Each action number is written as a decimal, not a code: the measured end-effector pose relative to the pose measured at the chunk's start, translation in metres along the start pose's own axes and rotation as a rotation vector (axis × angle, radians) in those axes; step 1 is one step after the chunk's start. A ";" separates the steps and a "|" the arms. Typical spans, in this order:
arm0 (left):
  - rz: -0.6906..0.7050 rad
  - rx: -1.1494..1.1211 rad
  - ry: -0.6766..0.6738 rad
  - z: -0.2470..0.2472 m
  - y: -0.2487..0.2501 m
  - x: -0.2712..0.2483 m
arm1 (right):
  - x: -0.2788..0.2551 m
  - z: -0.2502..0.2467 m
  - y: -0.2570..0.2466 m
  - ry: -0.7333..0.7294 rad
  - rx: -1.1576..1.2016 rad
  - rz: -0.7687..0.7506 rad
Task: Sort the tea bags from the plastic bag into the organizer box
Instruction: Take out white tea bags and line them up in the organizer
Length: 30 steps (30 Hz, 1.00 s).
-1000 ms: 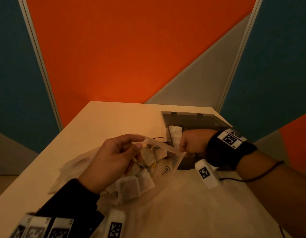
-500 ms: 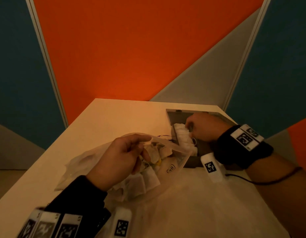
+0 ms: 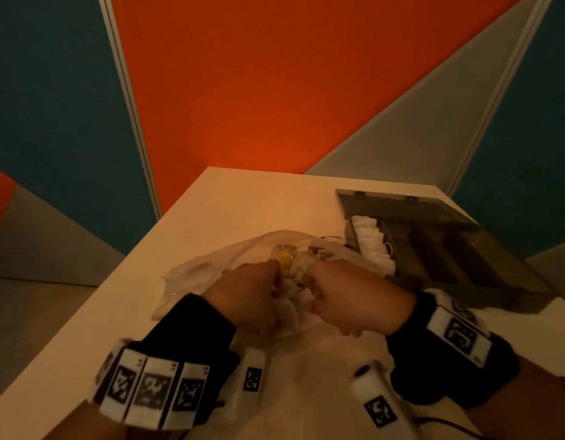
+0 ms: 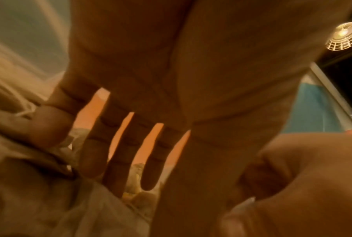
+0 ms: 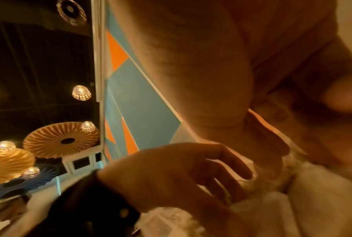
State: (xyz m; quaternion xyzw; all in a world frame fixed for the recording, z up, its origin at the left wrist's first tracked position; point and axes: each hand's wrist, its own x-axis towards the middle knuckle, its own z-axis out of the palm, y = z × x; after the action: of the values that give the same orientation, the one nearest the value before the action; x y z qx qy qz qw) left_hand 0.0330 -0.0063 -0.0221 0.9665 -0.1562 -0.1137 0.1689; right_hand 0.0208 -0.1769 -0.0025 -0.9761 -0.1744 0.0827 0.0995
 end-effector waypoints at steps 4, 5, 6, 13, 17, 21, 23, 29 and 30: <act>-0.044 0.113 -0.037 0.001 0.002 -0.001 | 0.024 0.019 0.012 0.009 0.014 -0.001; -0.049 0.134 -0.048 0.000 0.002 -0.001 | 0.027 0.021 0.012 0.012 0.022 -0.012; -0.050 0.145 -0.054 0.001 0.002 -0.001 | 0.030 0.022 0.013 0.020 0.037 -0.021; -0.024 0.011 0.094 -0.001 -0.002 0.004 | 0.027 0.012 0.009 0.108 0.099 0.021; 0.026 -0.096 0.226 -0.003 0.003 0.004 | 0.025 -0.006 0.008 0.159 0.199 0.093; 0.130 -0.304 0.415 -0.006 0.003 0.007 | 0.015 -0.026 0.006 0.269 0.298 0.078; 0.148 -0.581 0.451 -0.006 0.006 0.007 | 0.011 -0.035 0.006 0.267 0.503 0.075; 0.146 -1.317 0.289 -0.008 0.016 0.006 | 0.003 -0.045 0.009 0.100 1.056 0.055; 0.163 -1.368 0.270 -0.010 0.017 0.005 | 0.003 -0.048 0.011 0.094 1.053 0.046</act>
State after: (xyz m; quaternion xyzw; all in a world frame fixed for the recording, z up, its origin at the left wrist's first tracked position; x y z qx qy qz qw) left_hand 0.0355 -0.0203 -0.0078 0.6341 -0.0990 -0.0523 0.7651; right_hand 0.0365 -0.1942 0.0414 -0.8003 -0.0833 0.1173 0.5821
